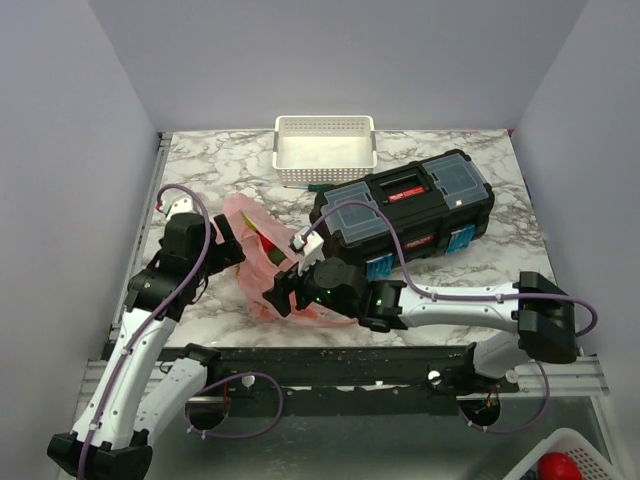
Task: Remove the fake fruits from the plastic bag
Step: Adjust the plastic bag at the center of the board.
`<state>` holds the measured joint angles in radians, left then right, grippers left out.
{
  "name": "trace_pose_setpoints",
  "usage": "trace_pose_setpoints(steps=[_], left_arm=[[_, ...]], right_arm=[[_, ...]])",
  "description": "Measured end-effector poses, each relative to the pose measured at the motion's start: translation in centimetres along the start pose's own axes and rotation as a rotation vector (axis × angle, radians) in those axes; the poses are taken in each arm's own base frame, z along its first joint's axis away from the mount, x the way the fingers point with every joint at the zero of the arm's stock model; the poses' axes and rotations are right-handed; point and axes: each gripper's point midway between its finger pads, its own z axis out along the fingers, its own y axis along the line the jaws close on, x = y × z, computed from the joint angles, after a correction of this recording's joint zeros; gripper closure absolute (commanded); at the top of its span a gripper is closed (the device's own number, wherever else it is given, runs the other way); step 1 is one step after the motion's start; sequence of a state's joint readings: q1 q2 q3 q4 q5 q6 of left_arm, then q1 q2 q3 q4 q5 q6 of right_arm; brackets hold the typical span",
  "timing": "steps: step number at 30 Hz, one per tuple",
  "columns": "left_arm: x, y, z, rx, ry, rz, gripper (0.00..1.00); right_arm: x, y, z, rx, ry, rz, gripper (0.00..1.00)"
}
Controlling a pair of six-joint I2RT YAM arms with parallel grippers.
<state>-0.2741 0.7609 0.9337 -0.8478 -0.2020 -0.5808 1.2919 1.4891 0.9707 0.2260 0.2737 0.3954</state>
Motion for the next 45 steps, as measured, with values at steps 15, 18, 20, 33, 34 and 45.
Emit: trace_pose_setpoints(steps=[15,18,20,33,34,45], left_arm=[[0.1,0.3,4.3,-0.059,-0.03,-0.135,1.0],[-0.6,0.4,4.5,-0.075,-0.024,-0.085,1.0],[-1.9,0.3,3.8,-0.075,-0.045,-0.051,1.0],[-5.3,0.3,-2.4,-0.014,-0.155,0.155,0.98],[-5.2,0.3,-2.4,-0.011,-0.151,0.163,0.98],[-5.1,0.6,-2.1,-0.023,-0.141,0.196,0.99]], right_arm=[[1.2,-3.7,3.9,0.08,0.05,0.057,0.16],[1.9,-3.8,4.3,0.076,0.071,0.055,0.13],[2.4,-3.9,4.6,0.075,0.085,0.054,0.1],[2.8,-2.9,5.7,-0.063,0.135,0.012,0.69],[2.7,-2.5,5.9,-0.088,0.14,0.002,0.74],[1.9,3.0,4.3,-0.2,0.124,-0.162,0.99]])
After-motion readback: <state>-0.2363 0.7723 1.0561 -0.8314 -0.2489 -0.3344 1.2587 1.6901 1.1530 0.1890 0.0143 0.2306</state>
